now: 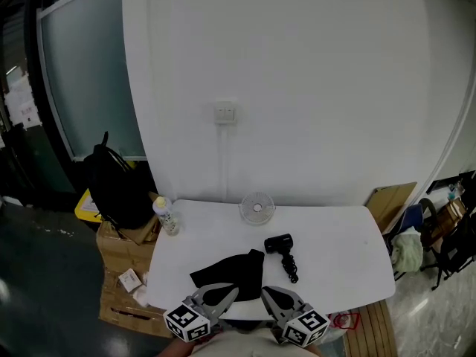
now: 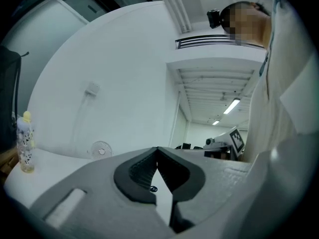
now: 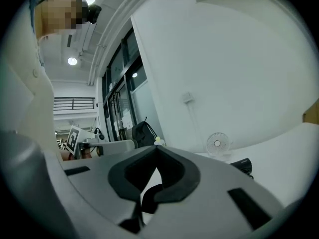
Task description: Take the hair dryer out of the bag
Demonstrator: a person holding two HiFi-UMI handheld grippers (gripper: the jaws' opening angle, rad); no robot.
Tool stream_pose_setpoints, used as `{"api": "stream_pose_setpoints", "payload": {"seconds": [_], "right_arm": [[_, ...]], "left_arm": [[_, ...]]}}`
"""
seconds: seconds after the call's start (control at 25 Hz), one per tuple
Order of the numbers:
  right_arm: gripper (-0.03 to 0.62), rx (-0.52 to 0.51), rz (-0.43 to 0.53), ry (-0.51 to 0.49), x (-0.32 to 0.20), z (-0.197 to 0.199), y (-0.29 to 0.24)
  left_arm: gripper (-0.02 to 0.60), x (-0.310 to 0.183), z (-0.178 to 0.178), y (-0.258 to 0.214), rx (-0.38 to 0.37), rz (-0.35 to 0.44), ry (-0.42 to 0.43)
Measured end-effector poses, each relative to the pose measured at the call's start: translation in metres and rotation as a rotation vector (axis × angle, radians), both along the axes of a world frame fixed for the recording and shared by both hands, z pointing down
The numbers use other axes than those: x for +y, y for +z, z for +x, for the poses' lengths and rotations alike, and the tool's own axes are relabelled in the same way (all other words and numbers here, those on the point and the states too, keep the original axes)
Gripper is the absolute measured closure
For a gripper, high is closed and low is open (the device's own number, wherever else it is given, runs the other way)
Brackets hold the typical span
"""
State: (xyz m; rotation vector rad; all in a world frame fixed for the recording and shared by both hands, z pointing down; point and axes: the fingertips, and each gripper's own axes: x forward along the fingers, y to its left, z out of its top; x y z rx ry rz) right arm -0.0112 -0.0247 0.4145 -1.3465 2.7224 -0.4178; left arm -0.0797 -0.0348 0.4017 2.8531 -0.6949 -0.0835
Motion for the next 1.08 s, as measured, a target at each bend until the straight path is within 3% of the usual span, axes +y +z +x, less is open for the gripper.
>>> {"api": "stream_pose_setpoints", "payload": {"seconds": [0.32, 1.08], "right_arm": [[0.579, -0.002, 0.039, 0.011, 0.004, -0.005, -0.007], [0.579, -0.017, 0.006, 0.011, 0.011, -0.006, -0.009]], "left_arm": [[0.569, 0.005, 0.003, -0.003, 0.016, 0.002, 0.014], [0.569, 0.023, 0.011, 0.000, 0.034, -0.027, 0.037]]}}
